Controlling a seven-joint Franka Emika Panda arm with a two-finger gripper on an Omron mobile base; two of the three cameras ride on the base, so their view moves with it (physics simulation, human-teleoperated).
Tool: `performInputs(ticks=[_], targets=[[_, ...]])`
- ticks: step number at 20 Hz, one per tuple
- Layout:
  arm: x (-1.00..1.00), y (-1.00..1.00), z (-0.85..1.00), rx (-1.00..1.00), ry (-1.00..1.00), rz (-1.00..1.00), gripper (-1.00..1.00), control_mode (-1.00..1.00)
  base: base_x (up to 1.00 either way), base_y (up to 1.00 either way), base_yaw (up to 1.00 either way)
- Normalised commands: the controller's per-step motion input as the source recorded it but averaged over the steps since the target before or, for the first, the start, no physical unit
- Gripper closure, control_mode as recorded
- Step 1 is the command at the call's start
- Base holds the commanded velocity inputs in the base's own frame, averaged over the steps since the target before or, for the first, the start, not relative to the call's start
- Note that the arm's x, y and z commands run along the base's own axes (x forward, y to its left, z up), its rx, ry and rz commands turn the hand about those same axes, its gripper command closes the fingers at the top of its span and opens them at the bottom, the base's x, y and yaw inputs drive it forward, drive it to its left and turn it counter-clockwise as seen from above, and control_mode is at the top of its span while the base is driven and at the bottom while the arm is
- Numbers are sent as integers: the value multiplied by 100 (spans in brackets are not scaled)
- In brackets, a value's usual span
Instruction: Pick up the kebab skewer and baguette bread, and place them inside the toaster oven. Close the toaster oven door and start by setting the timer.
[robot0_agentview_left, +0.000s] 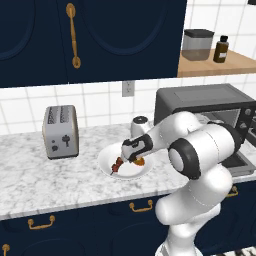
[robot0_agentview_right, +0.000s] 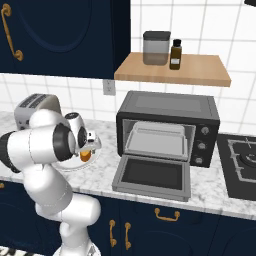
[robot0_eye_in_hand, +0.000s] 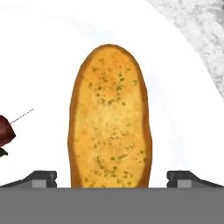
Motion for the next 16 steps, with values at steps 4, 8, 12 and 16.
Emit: performInputs(ticks=[4,8,12,16], targets=[[17,13,-19,-1,0,0,-100,-100,0,0,0],[6,0,-8,0,0,0,-100,-100,0,0,0],[0,0,-9,-1,0,0,100,-100,0,0,0],[0,-3,-17,0,0,0,100,-100,0,0,0]])
